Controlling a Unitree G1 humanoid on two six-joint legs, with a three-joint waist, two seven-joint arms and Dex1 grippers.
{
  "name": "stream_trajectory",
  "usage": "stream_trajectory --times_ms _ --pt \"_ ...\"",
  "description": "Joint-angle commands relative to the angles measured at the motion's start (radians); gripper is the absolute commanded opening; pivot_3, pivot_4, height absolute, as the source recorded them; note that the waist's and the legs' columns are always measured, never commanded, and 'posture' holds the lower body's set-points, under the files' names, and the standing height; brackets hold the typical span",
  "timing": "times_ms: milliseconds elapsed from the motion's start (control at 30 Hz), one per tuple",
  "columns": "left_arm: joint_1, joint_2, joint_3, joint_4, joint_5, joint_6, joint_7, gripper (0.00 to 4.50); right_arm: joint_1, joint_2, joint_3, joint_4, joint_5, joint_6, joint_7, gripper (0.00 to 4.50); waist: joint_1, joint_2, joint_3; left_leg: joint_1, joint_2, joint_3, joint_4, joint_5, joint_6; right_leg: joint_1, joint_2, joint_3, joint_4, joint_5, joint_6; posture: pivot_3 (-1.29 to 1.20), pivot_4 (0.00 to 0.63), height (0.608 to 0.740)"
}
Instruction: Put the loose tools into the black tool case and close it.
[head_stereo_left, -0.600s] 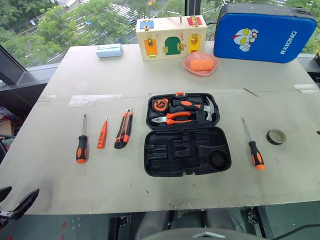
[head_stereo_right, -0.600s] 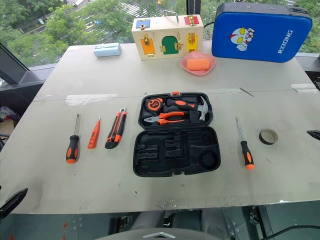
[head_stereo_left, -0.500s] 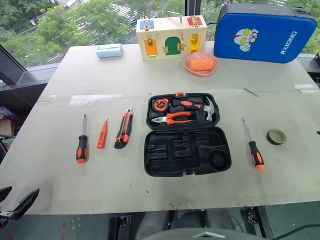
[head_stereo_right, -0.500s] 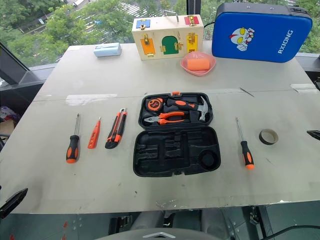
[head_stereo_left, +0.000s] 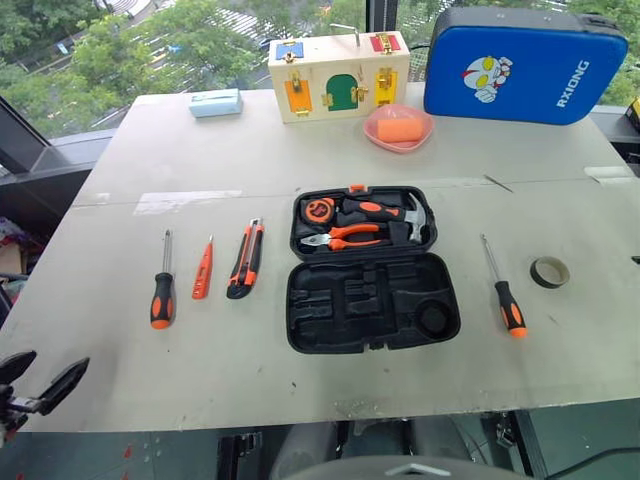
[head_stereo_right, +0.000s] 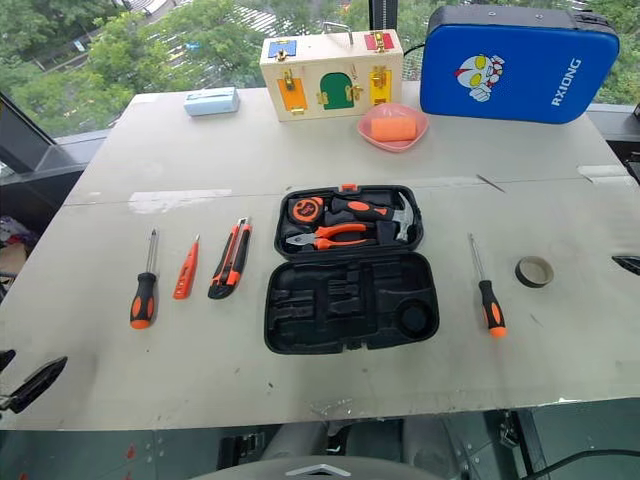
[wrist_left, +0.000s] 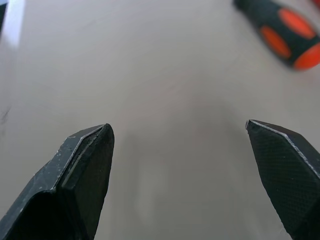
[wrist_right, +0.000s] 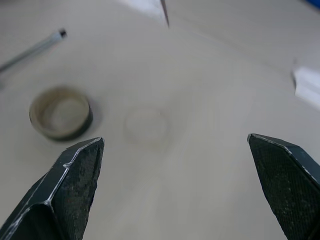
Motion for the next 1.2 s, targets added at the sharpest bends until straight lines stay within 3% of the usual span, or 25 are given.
stream_trajectory --times_ms 33,233,400,600,967,1033,1200 --pt "-0.031 0.01 0.002 -0.216 -0.112 0.186 0.087 4.5 0.007 0.02 -0.034 -0.324 0.136 0.184 0.04 4.41 -0.002 0.0 0.0 0.0 0.0 0.0 0.0 0.0 0.0 0.0 0.0 0.0 0.0 0.0 0.0 0.0 0.15 0.735" --pt "-0.15 -0.003 -0.084 -0.505 -0.208 0.551 0.383 4.5 0.126 0.09 -0.03 -0.945 0.352 0.464 -0.039 4.41 0.004 0.0 0.0 -0.002 0.001 -0.003 0.0 0.0 -0.001 0.0 0.001 -0.003 -0.001 0.0 0.0 0.0 0.15 0.735" --pt "-0.273 -0.018 -0.17 -0.572 -0.221 0.785 0.577 4.5 0.153 0.137 0.007 -1.246 0.45 0.528 -0.072 4.41 0.02 -0.001 0.0 -0.002 0.0 -0.003 0.001 0.0 -0.001 -0.001 0.001 -0.002 -0.001 0.0 0.0 0.0 0.15 0.735" --pt "-0.377 -0.034 -0.23 -0.508 -0.154 0.897 0.696 4.5 0.113 0.171 0.061 -1.363 0.5 0.557 -0.093 4.41 0.026 -0.006 -0.002 -0.002 0.0 -0.003 0.002 0.001 -0.002 -0.001 0.001 -0.003 0.0 0.0 0.0 0.0 0.15 0.735" --pt "-0.414 -0.027 -0.232 -0.442 -0.101 0.876 0.671 4.5 0.112 0.181 0.088 -1.378 0.488 0.554 -0.096 4.41 0.028 -0.01 -0.002 -0.002 0.0 -0.003 0.002 0.002 -0.005 -0.001 0.001 -0.004 0.0 0.0 0.0 0.0 0.15 0.735" --pt "-0.437 -0.024 -0.26 -0.409 -0.083 0.855 0.658 3.97 0.101 0.185 0.093 -1.384 0.495 0.559 -0.1 4.5 0.029 -0.01 -0.002 -0.002 0.0 -0.003 0.002 0.002 -0.005 -0.001 0.001 -0.004 0.0 0.0 0.0 0.0 0.15 0.735" --pt "-0.477 -0.019 -0.323 -0.347 -0.021 0.789 0.639 1.8 0.075 0.191 0.102 -1.396 0.504 0.566 -0.103 4.5 0.03 -0.01 -0.002 -0.002 0.0 -0.003 0.002 0.002 -0.005 -0.001 0.001 -0.004 0.0 0.0 0.0 0.0 0.15 0.735"
